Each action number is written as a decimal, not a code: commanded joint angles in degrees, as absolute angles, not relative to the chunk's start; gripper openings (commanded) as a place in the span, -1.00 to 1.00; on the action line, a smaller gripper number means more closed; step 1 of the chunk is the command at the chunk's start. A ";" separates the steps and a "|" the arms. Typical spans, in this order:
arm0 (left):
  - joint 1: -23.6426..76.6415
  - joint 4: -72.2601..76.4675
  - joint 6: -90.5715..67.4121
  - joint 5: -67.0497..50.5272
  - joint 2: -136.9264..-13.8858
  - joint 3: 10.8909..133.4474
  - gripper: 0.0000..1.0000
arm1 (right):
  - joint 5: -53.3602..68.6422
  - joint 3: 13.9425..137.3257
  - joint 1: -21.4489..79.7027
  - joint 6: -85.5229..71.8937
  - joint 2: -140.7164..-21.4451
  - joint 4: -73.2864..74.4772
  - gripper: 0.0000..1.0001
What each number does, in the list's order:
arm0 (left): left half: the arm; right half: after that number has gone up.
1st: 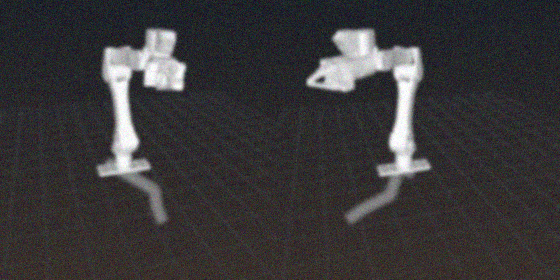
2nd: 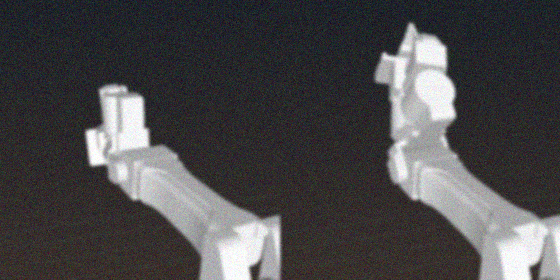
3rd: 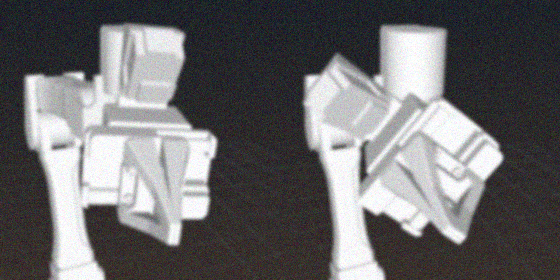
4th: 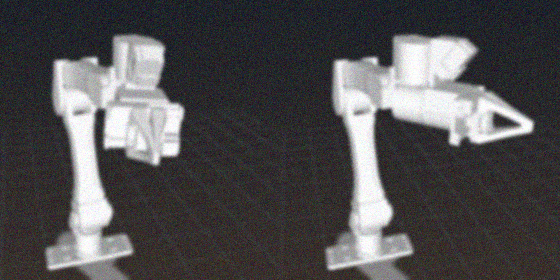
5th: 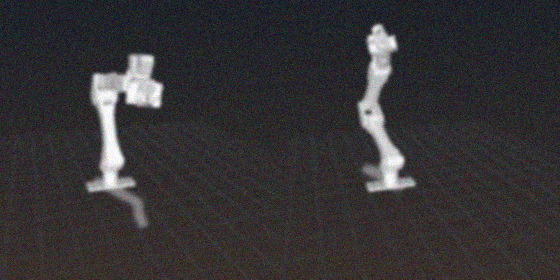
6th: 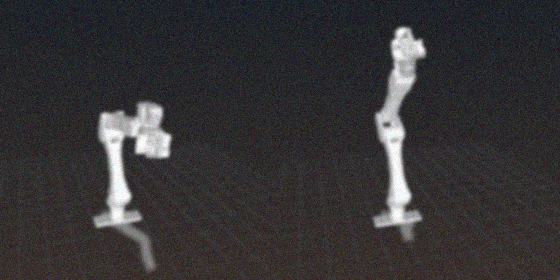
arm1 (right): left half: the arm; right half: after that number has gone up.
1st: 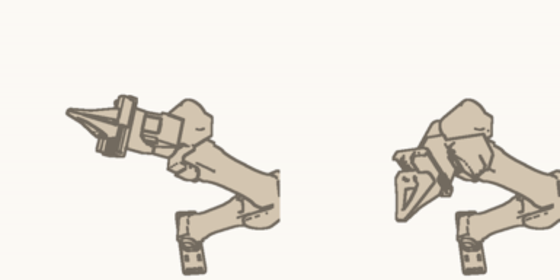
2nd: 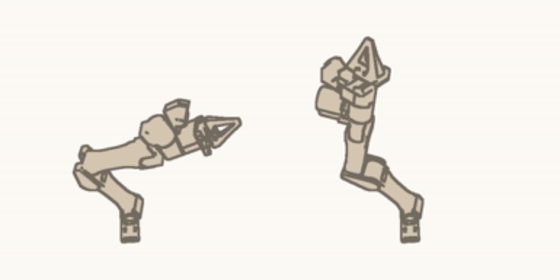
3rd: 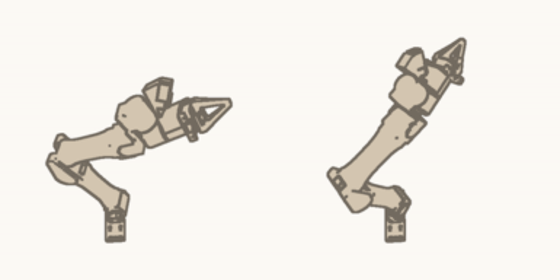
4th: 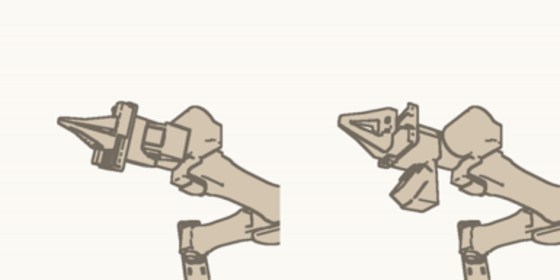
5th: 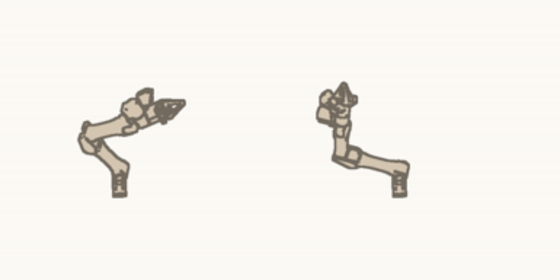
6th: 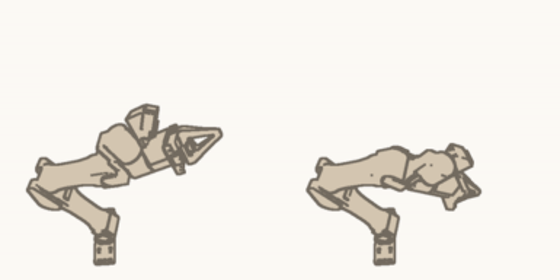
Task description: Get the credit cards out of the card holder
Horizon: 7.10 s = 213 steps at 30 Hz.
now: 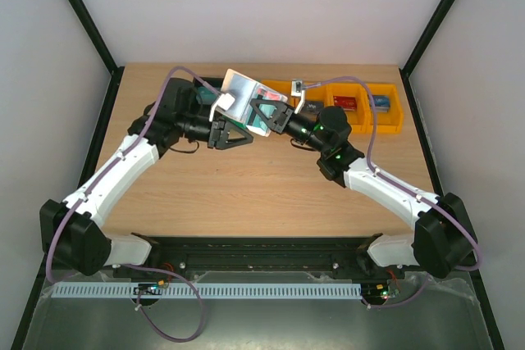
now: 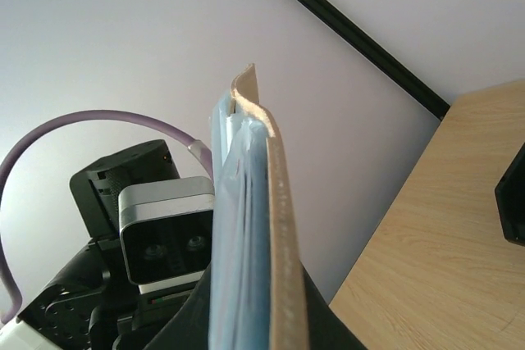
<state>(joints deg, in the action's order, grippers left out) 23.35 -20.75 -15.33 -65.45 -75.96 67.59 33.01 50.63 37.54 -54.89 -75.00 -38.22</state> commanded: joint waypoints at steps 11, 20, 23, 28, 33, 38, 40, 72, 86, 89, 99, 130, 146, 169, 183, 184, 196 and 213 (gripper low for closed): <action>21.80 -13.63 -23.43 -68.23 -76.99 69.79 -0.52 | 33.67 51.37 39.64 -51.81 -74.57 -40.06 -0.97; 20.88 -10.70 -26.39 -69.23 -76.73 68.61 -0.19 | 32.39 51.92 41.59 -47.22 -75.83 -35.37 -0.97; 20.68 -8.41 -28.44 -68.51 -76.84 67.35 0.07 | 38.00 52.47 41.74 -50.03 -77.39 -41.59 -0.97; 19.78 -7.20 -29.50 -66.75 -76.67 66.33 0.27 | 41.38 52.69 41.73 -55.39 -78.48 -49.32 -0.97; 18.04 -3.89 -33.30 -65.13 -76.47 64.88 -0.21 | 41.06 51.89 41.85 -56.32 -78.44 -50.15 -0.96; 16.51 4.62 -41.47 -65.62 -76.65 61.66 -0.26 | 40.01 50.12 42.72 -58.12 -78.65 -53.46 -0.92; 16.44 8.31 -44.27 -66.66 -76.60 61.00 0.01 | 38.83 49.47 42.96 -58.30 -78.87 -53.85 -0.93; 18.55 -31.82 -0.80 -63.68 -73.93 72.51 -0.96 | 45.64 56.92 34.24 -21.13 -66.61 -5.52 0.98; 22.10 -47.70 18.01 -63.08 -73.48 76.32 -0.95 | 63.36 60.02 33.93 -9.67 -65.57 6.53 0.45; 22.56 -48.34 18.65 -63.25 -73.35 76.44 -0.96 | 61.97 59.32 33.93 -10.12 -65.01 6.32 0.11; 23.44 -49.69 19.90 -63.88 -73.44 77.39 -0.96 | 58.71 57.80 33.88 -15.33 -65.57 1.42 -0.43; 7.64 -39.94 4.28 -54.93 -71.38 76.21 0.85 | 42.28 47.33 28.04 -51.89 -65.91 -27.27 -0.97; 21.52 -41.73 12.62 -38.32 -71.43 76.08 0.43 | 42.41 45.61 28.04 -59.71 -66.97 -30.46 -0.97; 49.84 -35.13 31.88 17.15 -78.50 79.84 0.99 | 41.74 42.87 33.66 -59.10 -74.50 -27.76 -0.97; 44.47 -38.84 31.13 0.05 -79.65 83.51 0.98 | 42.32 43.86 33.66 -58.40 -74.86 -27.20 -0.97; 44.44 -38.60 31.30 -0.06 -79.80 83.54 0.98 | 42.36 43.86 33.66 -58.32 -74.76 -27.05 -0.97; 45.22 -39.00 35.31 0.43 -81.42 80.98 0.99 | 42.61 44.04 33.66 -57.83 -74.88 -26.48 -0.97; 39.69 -33.95 31.93 -1.48 -82.34 81.49 0.99 | 43.36 42.53 33.66 -57.05 -75.24 -26.16 -0.97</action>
<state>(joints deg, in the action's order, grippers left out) 41.78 -35.97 33.63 -1.45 -82.30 79.15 41.15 42.48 33.32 -58.02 -75.11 -25.91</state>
